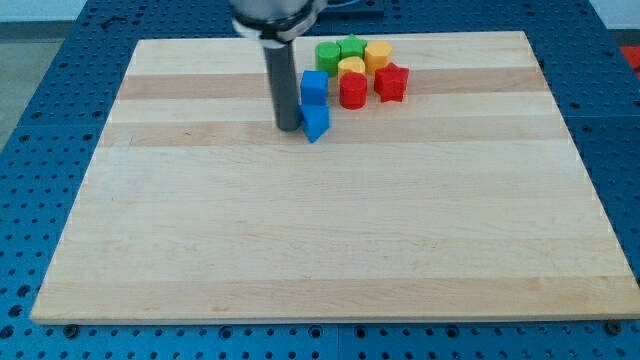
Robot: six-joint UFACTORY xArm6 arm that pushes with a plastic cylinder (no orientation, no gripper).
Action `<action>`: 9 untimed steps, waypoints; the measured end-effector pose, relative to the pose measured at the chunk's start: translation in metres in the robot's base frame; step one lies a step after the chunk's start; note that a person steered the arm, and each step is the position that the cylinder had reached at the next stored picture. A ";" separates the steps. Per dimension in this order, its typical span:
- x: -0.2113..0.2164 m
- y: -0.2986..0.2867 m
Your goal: Slide the blue triangle into the group of blocks
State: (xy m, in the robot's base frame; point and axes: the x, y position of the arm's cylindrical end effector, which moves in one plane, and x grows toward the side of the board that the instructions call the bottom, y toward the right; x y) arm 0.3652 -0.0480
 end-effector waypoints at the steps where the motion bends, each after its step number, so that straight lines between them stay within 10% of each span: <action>1: 0.006 0.001; 4: 0.069 -0.011; 9: -0.001 0.024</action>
State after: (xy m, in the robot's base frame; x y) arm 0.3643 -0.0241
